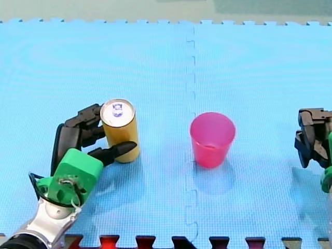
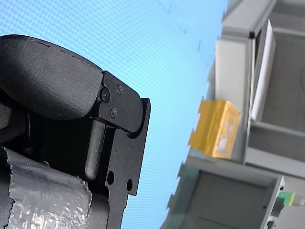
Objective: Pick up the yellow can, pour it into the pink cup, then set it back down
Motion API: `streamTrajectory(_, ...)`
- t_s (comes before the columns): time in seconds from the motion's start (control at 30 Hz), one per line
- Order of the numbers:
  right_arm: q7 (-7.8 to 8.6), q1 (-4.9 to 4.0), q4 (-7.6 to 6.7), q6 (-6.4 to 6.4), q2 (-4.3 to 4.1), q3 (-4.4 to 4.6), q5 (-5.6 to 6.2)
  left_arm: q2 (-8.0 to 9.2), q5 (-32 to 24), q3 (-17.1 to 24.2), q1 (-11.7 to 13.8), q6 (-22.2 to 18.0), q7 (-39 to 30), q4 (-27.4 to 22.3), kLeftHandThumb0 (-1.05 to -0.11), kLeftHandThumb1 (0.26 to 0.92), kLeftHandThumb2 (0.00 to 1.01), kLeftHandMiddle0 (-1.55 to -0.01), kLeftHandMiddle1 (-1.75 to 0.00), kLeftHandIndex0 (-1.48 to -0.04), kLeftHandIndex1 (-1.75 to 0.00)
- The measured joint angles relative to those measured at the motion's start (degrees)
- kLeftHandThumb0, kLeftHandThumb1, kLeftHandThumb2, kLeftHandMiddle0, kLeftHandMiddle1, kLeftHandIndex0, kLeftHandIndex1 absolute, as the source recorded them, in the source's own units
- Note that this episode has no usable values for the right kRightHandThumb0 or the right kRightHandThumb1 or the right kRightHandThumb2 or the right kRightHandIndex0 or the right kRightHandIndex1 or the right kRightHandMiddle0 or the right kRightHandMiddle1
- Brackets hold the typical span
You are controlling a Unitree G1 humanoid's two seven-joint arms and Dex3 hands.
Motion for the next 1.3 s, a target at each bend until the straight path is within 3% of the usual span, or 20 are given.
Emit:
streamTrajectory(0.13,0.0,-0.07,0.0,0.04,-0.02,0.03,-0.01,-0.11,-1.7,0.8,0.0,0.0,-2.5,0.1,-0.391,0.801,0.0,-1.12,0.0,-0.9,0.0)
streamTrajectory(0.17,-0.01,-0.07,0.0,0.06,-0.03,0.04,-0.01,-0.18,-2.6,1.4,0.0,0.1,-4.1,0.1,-0.481,0.785,0.0,-0.99,0.0,-0.8,0.0)
streamTrajectory(0.2,-0.01,-0.08,0.0,0.07,-0.03,0.05,-0.01,-0.24,-3.3,1.7,-0.1,0.3,-5.2,0.1,-0.693,0.776,0.0,-0.77,0.0,-0.62,0.0)
streamTrajectory(0.23,0.0,-0.11,0.01,0.1,-0.03,0.07,-0.01,-0.3,-4.0,2.1,-0.1,1.0,-7.0,0.2,-0.798,0.776,0.0,-0.66,0.0,-0.54,0.0)
streamTrajectory(0.3,0.0,-0.18,0.02,0.18,-0.05,0.09,-0.01,-0.23,-4.1,2.1,-0.2,2.8,-8.4,0.3,-0.94,0.78,0.0,-0.44,0.0,-0.35,0.0)
streamTrajectory(0.37,-0.01,-0.21,0.03,0.22,-0.08,0.12,-0.03,-0.02,-3.6,1.7,-0.4,4.6,-8.9,0.3,-0.987,0.784,0.0,-0.36,0.0,-0.27,0.0)
streamTrajectory(0.53,-0.08,-0.22,0.02,0.29,-0.1,0.28,-0.08,-0.41,-7.0,3.3,-0.9,7.6,-15.9,-0.2,-0.972,0.746,0.0,-0.31,0.0,-0.21,0.0)
streamTrajectory(0.7,-0.07,-0.22,0.03,0.29,-0.04,0.4,-0.08,-1.16,-12.1,5.8,-0.9,8.5,-25.0,-0.5,-1.045,0.83,0.03,-0.29,0.0,-0.19,0.0)
streamTrajectory(0.97,-0.18,-0.52,0.22,0.65,-0.06,0.34,-0.04,-1.37,-20.6,11.5,-1.5,11.1,-39.3,-1.3,-1.048,0.821,0.01,-0.28,0.0,-0.19,0.0)
streamTrajectory(1.3,-0.18,-0.86,0.5,0.87,-0.14,0.29,-0.03,-1.35,-21.5,13.2,-1.9,11.5,-42.1,-1.6,-1.048,0.828,0.01,-0.27,0.0,-0.18,0.0)
